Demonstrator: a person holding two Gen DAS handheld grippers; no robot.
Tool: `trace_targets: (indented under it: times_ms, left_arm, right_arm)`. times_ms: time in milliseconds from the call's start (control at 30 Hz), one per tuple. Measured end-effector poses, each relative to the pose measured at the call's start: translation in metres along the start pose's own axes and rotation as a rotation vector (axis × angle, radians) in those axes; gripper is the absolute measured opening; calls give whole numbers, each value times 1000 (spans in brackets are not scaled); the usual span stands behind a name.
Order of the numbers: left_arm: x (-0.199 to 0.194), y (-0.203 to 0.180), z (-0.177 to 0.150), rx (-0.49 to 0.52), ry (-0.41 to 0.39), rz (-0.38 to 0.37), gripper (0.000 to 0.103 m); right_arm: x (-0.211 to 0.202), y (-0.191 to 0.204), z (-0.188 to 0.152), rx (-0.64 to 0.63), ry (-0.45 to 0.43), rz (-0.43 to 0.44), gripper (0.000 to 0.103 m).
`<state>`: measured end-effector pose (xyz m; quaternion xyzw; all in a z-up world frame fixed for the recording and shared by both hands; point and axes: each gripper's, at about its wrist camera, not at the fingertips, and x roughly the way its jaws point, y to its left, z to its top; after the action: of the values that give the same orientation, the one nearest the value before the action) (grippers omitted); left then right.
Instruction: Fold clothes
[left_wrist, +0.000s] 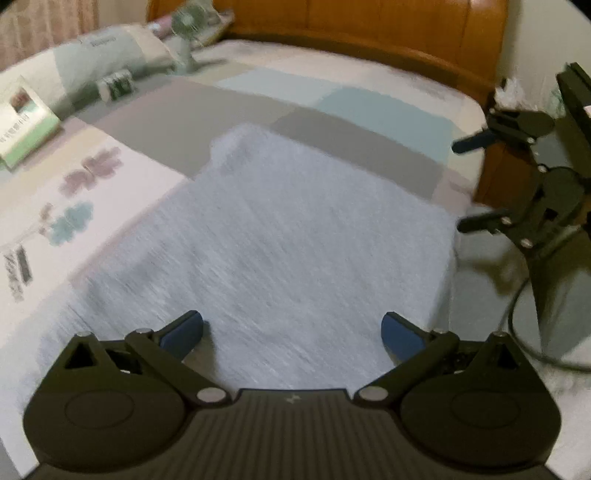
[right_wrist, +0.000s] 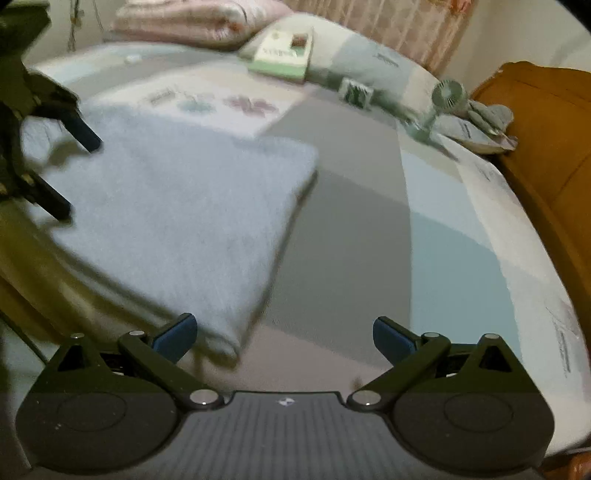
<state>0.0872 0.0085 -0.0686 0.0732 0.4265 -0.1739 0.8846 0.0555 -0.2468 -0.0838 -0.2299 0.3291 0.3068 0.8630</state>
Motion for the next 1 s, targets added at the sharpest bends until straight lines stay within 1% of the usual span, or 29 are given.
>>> trace_targets:
  times_ms: [67, 133, 167, 233, 267, 333, 367, 400, 533, 600, 667, 733, 833, 900, 967, 1000]
  left_arm:
    - [-6, 7, 7, -21, -29, 8, 102]
    - [-1, 19, 10, -86, -26, -1, 102]
    - [6, 26, 8, -125, -4, -2, 102]
    - [15, 38, -1, -185, 46, 16, 102]
    - [16, 43, -8, -207, 47, 15, 102]
    - [8, 50, -18, -242, 18, -17, 102]
    - [4, 53, -21, -253, 10, -26, 102]
    - [-1, 56, -24, -264, 2, -36, 102]
    - [-16, 62, -14, -282, -33, -44, 102]
    - [-19, 63, -6, -275, -61, -55, 102]
    - [-15, 64, 5, -258, -85, -74, 102]
    - [-5, 65, 18, -246, -83, -69, 102]
    - [11, 61, 32, -221, -84, -90, 102]
    - [22, 55, 37, -203, -85, -142, 102]
    - [34, 47, 37, -177, -75, -178, 102]
    - [40, 45, 36, -162, -70, -171, 102]
  right_arm:
    - [-2, -3, 18, 58, -47, 60, 103]
    - [7, -4, 36, 118, -74, 142, 103]
    - [13, -4, 44, 142, -79, 178, 103]
    - [31, -1, 53, 164, -57, 231, 103]
    - [42, 1, 53, 175, -28, 254, 103]
    - [63, 2, 48, 199, 44, 285, 103]
    - [73, 2, 44, 211, 82, 287, 103]
    - [78, 1, 40, 216, 105, 266, 103]
    - [68, -9, 46, 246, 96, 229, 103]
    - [57, -7, 60, 214, 52, 219, 103]
    - [52, -2, 71, 207, 24, 261, 103]
    - [53, 5, 77, 204, 15, 301, 103]
    - [60, 18, 71, 180, 47, 296, 103]
    - [64, 20, 60, 198, 76, 285, 103]
    - [65, 20, 48, 219, 82, 274, 103]
    - [63, 20, 44, 227, 71, 269, 103]
